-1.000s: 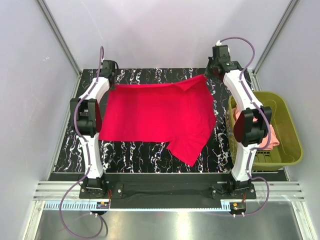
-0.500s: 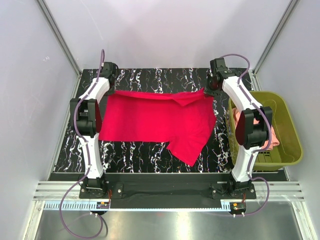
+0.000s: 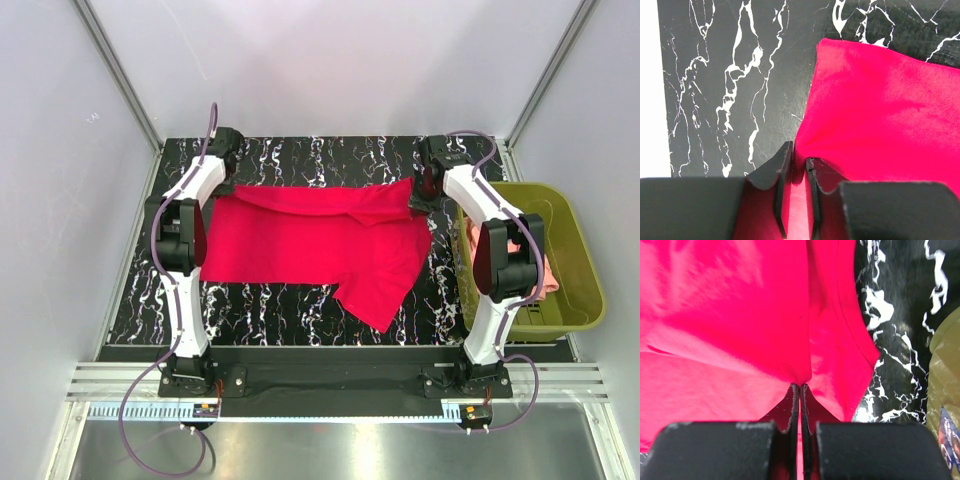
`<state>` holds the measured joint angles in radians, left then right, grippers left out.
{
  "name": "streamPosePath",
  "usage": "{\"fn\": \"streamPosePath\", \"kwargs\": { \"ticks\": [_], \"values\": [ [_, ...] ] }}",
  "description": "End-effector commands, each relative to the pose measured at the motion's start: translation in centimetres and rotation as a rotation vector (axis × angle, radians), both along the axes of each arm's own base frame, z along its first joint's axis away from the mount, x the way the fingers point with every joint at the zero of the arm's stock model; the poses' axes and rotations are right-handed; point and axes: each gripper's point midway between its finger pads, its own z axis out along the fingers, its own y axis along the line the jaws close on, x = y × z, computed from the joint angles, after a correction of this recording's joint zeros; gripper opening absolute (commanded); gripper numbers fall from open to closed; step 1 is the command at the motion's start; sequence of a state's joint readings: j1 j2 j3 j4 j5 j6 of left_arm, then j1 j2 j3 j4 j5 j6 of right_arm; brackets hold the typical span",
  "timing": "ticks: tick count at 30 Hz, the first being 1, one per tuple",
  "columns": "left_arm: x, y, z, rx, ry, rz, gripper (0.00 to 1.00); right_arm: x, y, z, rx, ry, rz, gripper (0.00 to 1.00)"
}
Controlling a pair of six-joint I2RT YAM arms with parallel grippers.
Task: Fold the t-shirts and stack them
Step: Fold the tshirt
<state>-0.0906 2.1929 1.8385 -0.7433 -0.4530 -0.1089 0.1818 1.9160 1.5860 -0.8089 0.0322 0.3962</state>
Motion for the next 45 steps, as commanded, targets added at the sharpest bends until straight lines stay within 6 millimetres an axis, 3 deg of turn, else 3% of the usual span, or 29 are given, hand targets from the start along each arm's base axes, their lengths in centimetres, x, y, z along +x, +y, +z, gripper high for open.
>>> {"fn": "streamPosePath", "kwargs": {
  "ticks": [1,9,15,18,20,21,26,27,29,30,31,33,35,36,37,38,40,42,45],
  "values": [
    [-0.3,0.5,0.6,0.015,-0.018,0.03,0.21,-0.2,0.0,1.5,0.026,-0.04,-0.011,0.0],
    [-1.3,1.4,-0.4,0.037,0.006,0.095,0.29,-1.6,0.1,-0.1,0.041,0.0,-0.022,0.01],
    [-2.1,2.9,0.4,0.095,0.014,0.15,0.52,-2.5,0.5,-0.5,0.061,0.019,-0.017,0.07],
    [-2.9,4.1,1.7,0.114,0.002,0.221,0.64,-3.0,0.4,-0.3,0.062,0.02,-0.006,0.22],
    [-3.5,4.1,2.3,0.101,-0.006,0.262,0.81,-3.0,0.3,0.2,0.059,0.007,0.001,0.38],
    [-3.8,4.2,3.1,0.104,-0.026,0.284,0.82,-2.8,0.3,0.6,0.059,-0.004,0.003,0.41],
    [-4.4,4.3,4.8,0.068,-0.126,0.364,0.83,-0.5,0.5,2.3,0.051,-0.063,0.023,0.53],
    [-4.4,4.0,5.0,0.048,-0.139,0.369,0.82,0.5,0.6,3.3,0.051,-0.094,0.023,0.54],
    [-4.1,3.4,5.9,-0.004,-0.186,0.381,0.81,1.6,0.8,3.1,0.05,-0.088,0.033,0.57],
    [-4.4,3.1,5.5,-0.028,-0.182,0.379,0.8,2.9,1.1,4.3,0.056,-0.124,0.037,0.57],
    [-4.1,2.7,6.1,-0.059,-0.223,0.386,0.8,3.6,1.2,3.5,0.052,-0.108,0.036,0.58],
    [-3.6,1.8,5.8,-0.122,-0.236,0.366,0.76,5.5,1.6,4.8,0.065,-0.146,0.039,0.59],
    [-2.4,1.0,6.1,-0.173,-0.278,0.355,0.7,6.5,1.9,3.8,0.065,-0.125,0.044,0.59],
    [-1.6,-0.3,5.9,-0.246,-0.281,0.313,0.68,7.7,2.0,4.9,0.069,-0.158,0.041,0.59],
    [-0.3,-0.9,6.3,-0.277,-0.307,0.279,0.61,8.2,2.1,3.9,0.064,-0.14,0.041,0.59],
    [0.3,-1.8,4.8,-0.313,-0.269,0.26,0.59,8.9,2.1,4.4,0.062,-0.159,0.039,0.59],
    [1.7,-2.5,5.2,-0.352,-0.269,0.247,0.51,9.7,2.2,3.1,0.062,-0.142,0.035,0.59],
    [2.4,-3.1,3.4,-0.384,-0.224,0.244,0.48,10.5,2.3,3.1,0.061,-0.155,0.03,0.56],
    [3.3,-3.7,2.0,-0.441,-0.21,0.246,0.45,11.4,2.1,1.9,0.057,-0.145,0.013,0.47]
  ]
}}
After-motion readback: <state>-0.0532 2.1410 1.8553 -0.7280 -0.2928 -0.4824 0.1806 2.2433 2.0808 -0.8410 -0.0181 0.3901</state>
